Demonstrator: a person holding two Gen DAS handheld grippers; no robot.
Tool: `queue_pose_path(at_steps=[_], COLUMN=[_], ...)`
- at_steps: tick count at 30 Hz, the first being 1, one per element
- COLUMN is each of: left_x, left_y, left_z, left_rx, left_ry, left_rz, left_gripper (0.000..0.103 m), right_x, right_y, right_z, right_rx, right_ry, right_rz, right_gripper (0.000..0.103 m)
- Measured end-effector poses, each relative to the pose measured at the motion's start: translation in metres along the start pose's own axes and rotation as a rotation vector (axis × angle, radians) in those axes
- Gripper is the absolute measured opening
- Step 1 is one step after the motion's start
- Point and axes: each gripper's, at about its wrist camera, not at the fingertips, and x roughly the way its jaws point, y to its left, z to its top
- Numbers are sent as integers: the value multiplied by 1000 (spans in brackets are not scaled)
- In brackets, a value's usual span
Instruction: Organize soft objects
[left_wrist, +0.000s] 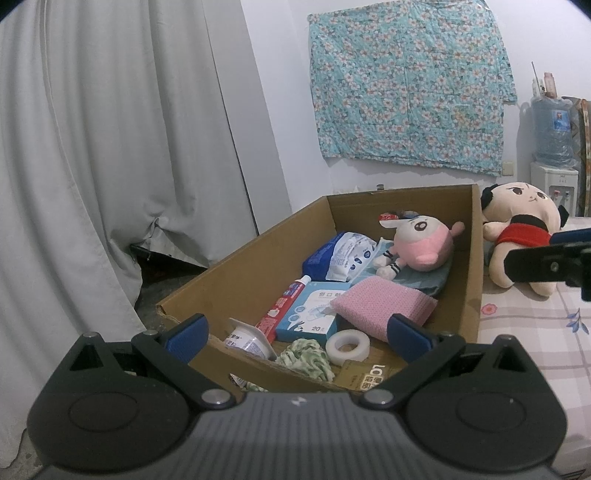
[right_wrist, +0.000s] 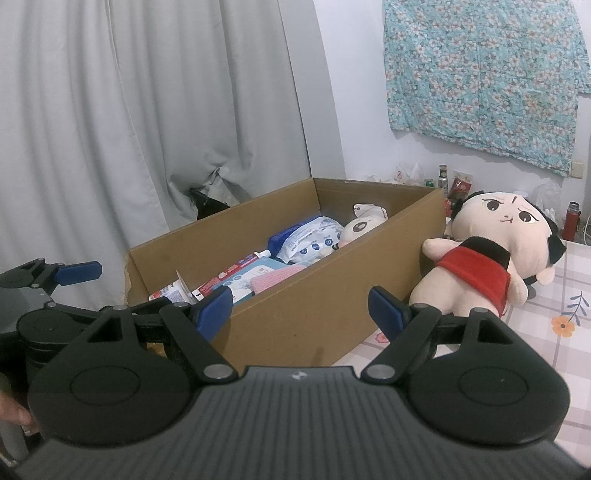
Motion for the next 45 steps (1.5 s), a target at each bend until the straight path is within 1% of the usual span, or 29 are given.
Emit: queue_pose_path(at_steps=[12,45], left_x=[4,2], left_y=[0,0], left_z=[-5,-6], left_rx=[-16,-8], left_ry=[8,12], left_rz=[3,9], left_gripper=[103,103], right_x=[-4,-4], right_y=[4,4], right_z=[2,2], right_rx=[-7,7], right_ry=[-4,-4], right_rz=[12,13], right_gripper=[82,83])
